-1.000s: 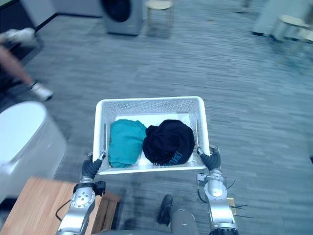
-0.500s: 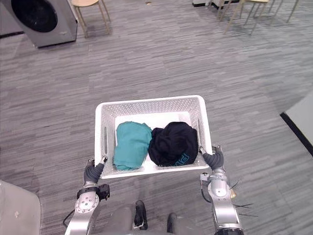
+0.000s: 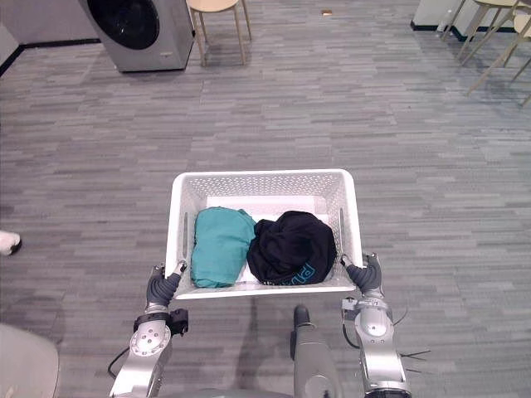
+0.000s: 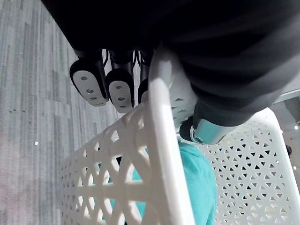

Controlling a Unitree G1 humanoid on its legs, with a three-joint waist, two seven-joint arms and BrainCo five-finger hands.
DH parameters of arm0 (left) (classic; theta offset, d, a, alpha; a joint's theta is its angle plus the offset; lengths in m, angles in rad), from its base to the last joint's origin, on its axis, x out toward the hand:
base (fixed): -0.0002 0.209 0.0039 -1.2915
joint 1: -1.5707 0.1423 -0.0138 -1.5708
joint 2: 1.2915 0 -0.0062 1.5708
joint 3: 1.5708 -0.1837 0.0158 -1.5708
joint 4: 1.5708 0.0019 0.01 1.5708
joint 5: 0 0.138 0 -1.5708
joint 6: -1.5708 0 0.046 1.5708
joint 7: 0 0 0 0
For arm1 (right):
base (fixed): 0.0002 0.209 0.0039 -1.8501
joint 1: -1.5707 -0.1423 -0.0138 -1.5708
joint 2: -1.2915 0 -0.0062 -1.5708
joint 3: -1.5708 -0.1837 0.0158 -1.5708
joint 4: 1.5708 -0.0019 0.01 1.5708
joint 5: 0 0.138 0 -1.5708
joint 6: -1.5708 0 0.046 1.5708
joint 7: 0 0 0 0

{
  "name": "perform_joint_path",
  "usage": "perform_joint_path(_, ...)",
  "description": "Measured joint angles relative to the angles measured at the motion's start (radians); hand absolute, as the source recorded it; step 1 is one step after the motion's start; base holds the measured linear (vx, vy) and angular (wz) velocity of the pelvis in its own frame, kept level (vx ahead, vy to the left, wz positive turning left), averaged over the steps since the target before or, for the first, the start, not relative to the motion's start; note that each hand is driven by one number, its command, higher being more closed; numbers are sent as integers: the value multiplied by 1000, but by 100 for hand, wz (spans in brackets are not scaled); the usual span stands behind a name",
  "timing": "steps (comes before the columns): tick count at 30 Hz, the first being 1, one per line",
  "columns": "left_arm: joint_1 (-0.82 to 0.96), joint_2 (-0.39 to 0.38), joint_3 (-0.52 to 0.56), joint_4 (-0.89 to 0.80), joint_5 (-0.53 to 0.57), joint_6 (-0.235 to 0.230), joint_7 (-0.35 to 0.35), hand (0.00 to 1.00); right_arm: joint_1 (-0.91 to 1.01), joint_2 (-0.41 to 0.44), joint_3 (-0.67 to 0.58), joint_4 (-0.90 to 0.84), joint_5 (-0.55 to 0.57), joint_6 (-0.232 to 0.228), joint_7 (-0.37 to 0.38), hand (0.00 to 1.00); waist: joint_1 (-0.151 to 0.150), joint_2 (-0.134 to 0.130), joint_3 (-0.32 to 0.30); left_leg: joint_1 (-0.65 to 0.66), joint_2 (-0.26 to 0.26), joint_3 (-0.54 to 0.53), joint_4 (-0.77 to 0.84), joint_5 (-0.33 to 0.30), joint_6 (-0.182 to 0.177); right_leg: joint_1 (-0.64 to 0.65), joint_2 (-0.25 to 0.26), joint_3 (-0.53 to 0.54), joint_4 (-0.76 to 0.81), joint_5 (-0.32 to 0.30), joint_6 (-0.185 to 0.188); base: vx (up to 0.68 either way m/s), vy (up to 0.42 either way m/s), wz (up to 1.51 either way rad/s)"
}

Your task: Pick up the laundry basket with both hands and put the clothes into the washing machine.

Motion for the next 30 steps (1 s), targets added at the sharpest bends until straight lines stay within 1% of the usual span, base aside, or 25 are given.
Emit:
perform_joint_path(2, 15, -1, 0, -27, -12, -3, -11, 100, 27, 2, 4, -61, 0, 0, -3, 100, 23, -17, 0, -109, -5, 89, -46, -87, 44, 103, -5, 2, -91, -14, 1, 482, -53, 9)
perform_joint_path(4, 32, -1, 1, -62, -16, -18, -13, 100, 15, -2, 6, -91, 0, 0, -4, 100, 26, -23, -4, -191, -47, 159, -267, -142, 57, 182, -19, 5, -171, -23, 15, 563, 48, 3)
perform_joint_path(5, 31, -2, 3, -72, -16, -19, -14, 100, -1, -9, 6, -90, 0, -1, -4, 100, 38, -32, -2, -217, -99, 172, -485, -134, 45, 218, -41, 14, -201, -38, 33, 575, 149, -15)
perform_joint_path(6, 31, -2, 3, -74, -16, -19, -15, 100, -12, -16, 6, -80, 1, -1, -4, 100, 48, -32, -2, -222, -137, 166, -654, -105, 11, 247, -60, 24, -219, -53, 50, 474, 153, -20)
perform_joint_path(7, 32, -2, 4, -74, -16, -19, -15, 100, -29, -21, 9, -55, 1, -4, -3, 100, 50, -30, -3, -226, -163, 154, -812, -44, -17, 286, -78, 29, -243, -67, 66, 625, 242, -19)
perform_joint_path(8, 32, 1, 3, -74, -15, -17, -15, 100, -39, -25, 10, -32, 1, -4, -4, 100, 54, -33, -5, -219, -186, 158, -852, 53, -11, 314, -94, 36, -267, -80, 86, 650, 265, -12)
perform_joint_path(9, 26, 6, 5, -74, -13, -12, -13, 100, -51, -15, 9, 6, 4, -4, -5, 100, 52, -50, -21, -212, -223, 171, -830, 80, 89, 349, -132, 50, -284, -90, 112, 842, 360, 9)
perform_joint_path(10, 11, 8, 11, -74, -11, -2, -13, 100, -63, -20, 8, 32, 16, -4, -3, 100, 41, -57, -23, -233, -233, 177, -749, 35, 172, 362, -160, 60, -278, -57, 150, 707, 315, 15)
perform_joint_path(11, 7, 9, 11, -74, -9, 4, -13, 100, -63, -19, 8, 40, 19, -4, -1, 100, 44, -60, -23, -238, -235, 181, -708, 5, 179, 361, -166, 69, -254, -42, 159, 825, 374, 3)
perform_joint_path(13, 32, 22, 10, -70, -5, 13, -13, 100, -62, 5, 7, 61, 18, -4, 2, 100, 50, -91, -28, -179, -269, 205, -672, -84, 185, 283, -203, 100, 2, -39, 190, 684, 299, -23)
perform_joint_path(14, 32, 33, 8, -64, -5, 14, -13, 100, -61, 19, 5, 67, 18, -4, 3, 100, 43, -98, -27, -111, -291, 212, -706, -148, 186, 179, -222, 135, 279, 2, 313, 471, 186, -10)
perform_joint_path(15, 26, 44, 8, -62, -5, 15, -13, 100, -62, 29, 4, 75, 18, -4, 3, 100, 39, -110, -24, -82, -309, 212, -714, -164, 188, 121, -233, 148, 418, 20, 322, 594, 179, 3)
perform_joint_path(16, 22, 58, 7, -62, -5, 21, -12, 100, -59, 37, 8, 91, 18, -4, 3, 100, 29, -121, -19, -4, -333, 210, -742, -195, 194, 28, -243, 158, 646, 10, 284, 585, 115, 6)
perform_joint_path(17, 28, 63, 7, -62, -5, 25, -12, 100, -53, 41, 11, 99, 18, -3, 3, 100, 17, -115, -17, 84, -340, 208, -784, -215, 197, -40, -235, 135, 749, -28, 213, 589, 96, 4)
perform_joint_path(19, 22, 68, 2, -66, -5, 26, -12, 100, -30, 56, 11, 78, 17, -3, 3, 100, 14, -102, -19, 206, -338, 187, -862, -230, 192, -133, -205, 65, 739, -71, 140, 666, 58, 12)
perform_joint_path(20, 11, 70, 0, -75, -5, 25, -12, 100, -13, 63, 4, 41, 18, -3, 2, 100, 5, -100, -21, 262, -332, 162, -904, -238, 182, -196, -183, 16, 657, -92, 106, 657, 20, 38)
perform_joint_path(21, 4, 70, -1, -75, -5, 23, -12, 100, -9, 65, -1, 23, 18, -3, 2, 100, -5, -99, -24, 282, -327, 150, -919, -242, 177, -223, -171, -6, 580, -95, 102, 554, -23, 65)
perform_joint_path(22, -11, 72, -7, -76, -6, 19, -12, 100, -7, 67, -12, -7, 18, -4, 1, 100, -18, -99, -29, 316, -318, 136, -949, -245, 170, -257, -148, -34, 363, -81, 107, 452, -35, 59)
perform_joint_path(23, -20, 74, -13, -77, -6, 18, -12, 100, -2, 66, -17, -22, 18, -4, 0, 100, -24, -106, -33, 335, -320, 133, -965, -248, 160, -263, -133, -46, 239, -48, 101, 715, -83, 67)
perform_joint_path(24, -24, 82, -19, -80, -6, 12, -11, 100, 4, 60, -18, -33, 18, -11, -1, 100, -30, -130, -49, 409, -326, 104, -1005, -283, 91, -271, -90, -40, -35, 116, 61, 648, -99, 48)
perform_joint_path(25, -24, 81, -20, -72, -6, 12, -10, 100, 6, 59, -18, -25, 17, -11, -1, 100, -37, -133, -55, 440, -324, 86, -1012, -293, 76, -262, -75, -11, -34, 217, 29, 689, -124, 58)
perform_joint_path(26, -35, 63, -29, -39, -6, 15, -10, 100, 9, 44, -26, -10, 17, -8, -2, 100, -45, -93, -62, 478, -298, 54, -1022, -297, 69, -250, -53, -15, 9, 231, 38, 579, -107, 39)
perform_joint_path(27, -37, 45, -32, -34, -4, 17, -10, 100, 11, 42, -33, -10, 17, 0, -2, 100, -38, -79, -71, 485, -273, 38, -1004, -268, 32, -249, -53, -25, 68, 183, 27, 682, -155, 45)
perform_joint_path(29, -30, 33, -44, -32, -1, 18, -10, 100, 31, 38, -42, -14, 18, 10, -2, 100, -43, -68, -73, 457, -260, 0, -843, -199, -5, -214, -66, -61, 152, 88, 19, 590, -166, 42)
perform_joint_path(30, -27, 26, -47, -32, 0, 18, -12, 100, 54, 37, -44, -31, 18, 10, -2, 100, -47, -56, -71, 401, -233, -1, -682, -146, -15, -165, -62, -83, 149, 53, 11, 612, -189, 49)
